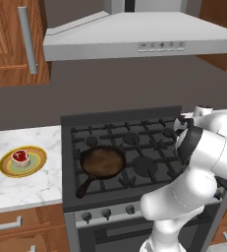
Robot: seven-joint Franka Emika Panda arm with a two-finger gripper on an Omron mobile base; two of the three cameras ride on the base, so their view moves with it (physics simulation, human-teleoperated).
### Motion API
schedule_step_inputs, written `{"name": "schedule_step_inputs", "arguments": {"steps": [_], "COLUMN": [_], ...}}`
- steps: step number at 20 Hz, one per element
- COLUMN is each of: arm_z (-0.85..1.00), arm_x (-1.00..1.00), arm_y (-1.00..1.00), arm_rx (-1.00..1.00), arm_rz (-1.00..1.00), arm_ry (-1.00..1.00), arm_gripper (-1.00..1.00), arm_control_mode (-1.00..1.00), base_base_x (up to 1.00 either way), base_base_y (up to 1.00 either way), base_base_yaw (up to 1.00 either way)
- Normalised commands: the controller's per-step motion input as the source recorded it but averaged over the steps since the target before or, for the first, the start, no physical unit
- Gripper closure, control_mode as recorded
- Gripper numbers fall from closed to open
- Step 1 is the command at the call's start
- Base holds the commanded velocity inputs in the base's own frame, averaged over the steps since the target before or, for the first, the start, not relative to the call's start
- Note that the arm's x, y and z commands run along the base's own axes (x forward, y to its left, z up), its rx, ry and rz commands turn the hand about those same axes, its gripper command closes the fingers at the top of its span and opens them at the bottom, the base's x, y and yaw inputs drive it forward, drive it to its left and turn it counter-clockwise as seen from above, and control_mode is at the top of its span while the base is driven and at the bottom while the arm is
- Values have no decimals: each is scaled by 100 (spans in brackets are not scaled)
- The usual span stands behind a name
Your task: Place one of the steaks on the plate and the other in the bowl. Then place the bowl in the fridge.
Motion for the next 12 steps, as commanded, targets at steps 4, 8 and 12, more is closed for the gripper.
{"name": "schedule_step_inputs", "arguments": {"steps": [4,8,12], "arm_z": [-15,-13,-21], "arm_x": [25,12,0], "arm_y": [-2,0,-1], "arm_rx": [0,0,0], "arm_rz": [0,0,0], "arm_ry": [0,0,0], "arm_gripper": [-100,-100,-100], "arm_control_mode": [-100,-100,-100], "base_base_x": [0,0,0], "base_base_y": [0,0,0], "base_base_yaw": [0,0,0]}}
